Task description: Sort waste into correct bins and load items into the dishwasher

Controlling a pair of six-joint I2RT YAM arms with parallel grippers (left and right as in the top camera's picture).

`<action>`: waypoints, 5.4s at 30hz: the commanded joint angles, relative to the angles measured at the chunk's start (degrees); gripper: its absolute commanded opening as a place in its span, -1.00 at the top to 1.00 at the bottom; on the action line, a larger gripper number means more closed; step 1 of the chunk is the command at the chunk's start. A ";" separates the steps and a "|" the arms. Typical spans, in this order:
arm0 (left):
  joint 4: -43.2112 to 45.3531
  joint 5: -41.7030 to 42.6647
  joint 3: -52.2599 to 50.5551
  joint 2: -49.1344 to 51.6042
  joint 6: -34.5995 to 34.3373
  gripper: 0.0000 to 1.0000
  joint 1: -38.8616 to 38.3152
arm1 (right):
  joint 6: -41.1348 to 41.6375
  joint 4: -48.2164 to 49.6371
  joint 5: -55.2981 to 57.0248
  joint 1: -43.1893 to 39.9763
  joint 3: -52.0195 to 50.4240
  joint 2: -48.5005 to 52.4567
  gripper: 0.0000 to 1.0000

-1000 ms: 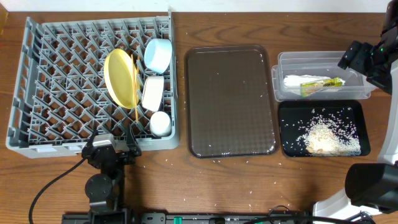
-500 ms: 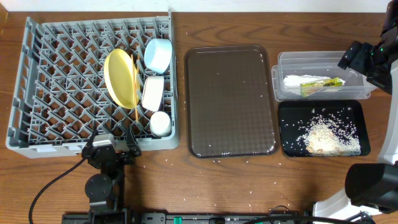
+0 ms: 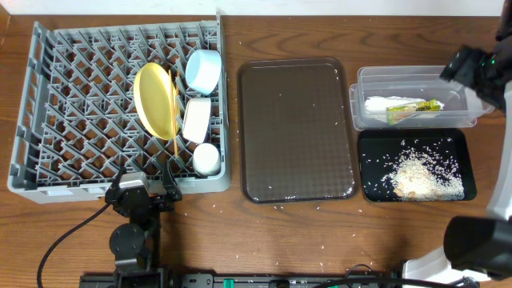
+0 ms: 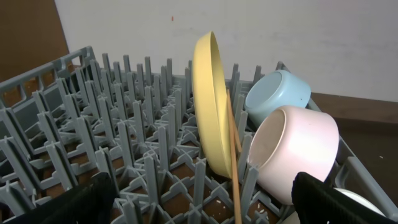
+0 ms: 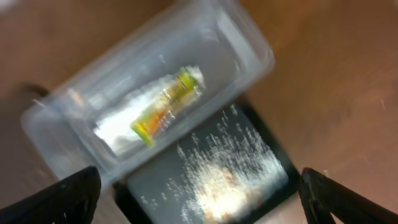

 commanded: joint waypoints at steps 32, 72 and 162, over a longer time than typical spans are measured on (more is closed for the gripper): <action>-2.38 -0.90 -0.90 -0.26 0.52 -0.83 0.28 | -11.89 69.59 -9.33 12.61 -92.24 -77.13 -0.98; -2.40 -0.90 -0.90 -0.26 0.52 -0.83 0.28 | -11.50 71.58 -8.46 15.52 -112.80 -99.45 -0.99; -2.40 -0.90 -0.90 -0.26 0.52 -0.83 0.28 | -11.50 71.65 -8.46 15.52 -112.80 -99.06 -0.99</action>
